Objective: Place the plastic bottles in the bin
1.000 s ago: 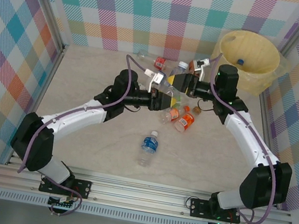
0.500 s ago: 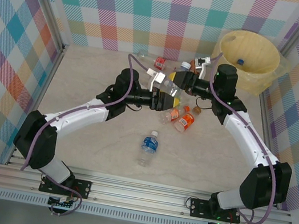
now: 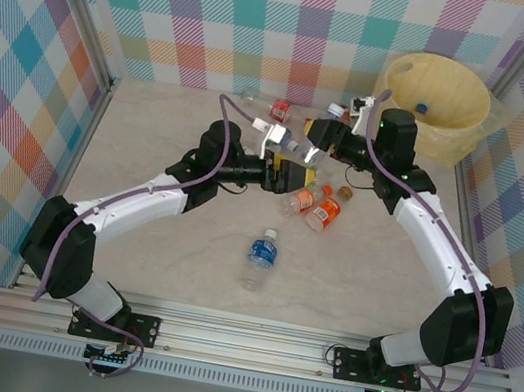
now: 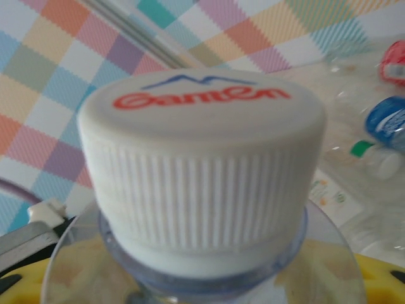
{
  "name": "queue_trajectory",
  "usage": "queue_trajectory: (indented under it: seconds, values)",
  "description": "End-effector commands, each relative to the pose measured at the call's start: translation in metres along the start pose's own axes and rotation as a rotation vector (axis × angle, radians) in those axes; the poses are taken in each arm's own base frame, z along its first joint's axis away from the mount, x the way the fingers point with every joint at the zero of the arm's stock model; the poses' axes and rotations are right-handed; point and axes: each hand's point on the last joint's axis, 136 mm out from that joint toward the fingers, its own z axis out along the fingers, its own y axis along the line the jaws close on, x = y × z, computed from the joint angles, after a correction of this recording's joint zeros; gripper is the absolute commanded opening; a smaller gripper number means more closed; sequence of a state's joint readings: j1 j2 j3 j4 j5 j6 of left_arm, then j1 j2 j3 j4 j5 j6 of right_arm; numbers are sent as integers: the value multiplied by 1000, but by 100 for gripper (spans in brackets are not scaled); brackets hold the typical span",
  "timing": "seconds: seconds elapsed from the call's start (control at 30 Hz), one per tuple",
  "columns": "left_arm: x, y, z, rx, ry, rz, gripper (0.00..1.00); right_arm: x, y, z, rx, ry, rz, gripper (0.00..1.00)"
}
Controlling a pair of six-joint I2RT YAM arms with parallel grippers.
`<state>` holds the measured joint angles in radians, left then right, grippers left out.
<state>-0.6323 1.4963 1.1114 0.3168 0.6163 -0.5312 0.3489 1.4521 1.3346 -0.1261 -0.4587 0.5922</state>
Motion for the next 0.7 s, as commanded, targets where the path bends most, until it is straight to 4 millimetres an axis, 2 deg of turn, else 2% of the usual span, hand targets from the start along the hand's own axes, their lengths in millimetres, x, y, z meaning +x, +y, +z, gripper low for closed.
queue_trajectory:
  seconds: [0.0,0.1,0.23,0.4,0.53,0.67]
  values:
    - [-12,4,-17,-80,-93,24,100,-19,-16,-13,176,-82,-104,58]
    - [-15,12,-29,-141,-150,22,100,-30,-25,-18,254,-124,-152,58]
    - [-15,42,-52,-331,-223,-4,100,-57,-34,-30,382,-208,-256,58]
    - [-4,67,-76,-485,-265,-41,100,-105,-27,-39,491,-308,-429,58]
    - [5,80,-90,-567,-275,-71,100,-149,-14,-46,570,-391,-552,58]
    - [15,91,-102,-623,-296,-101,100,-191,-11,-53,671,-468,-643,57]
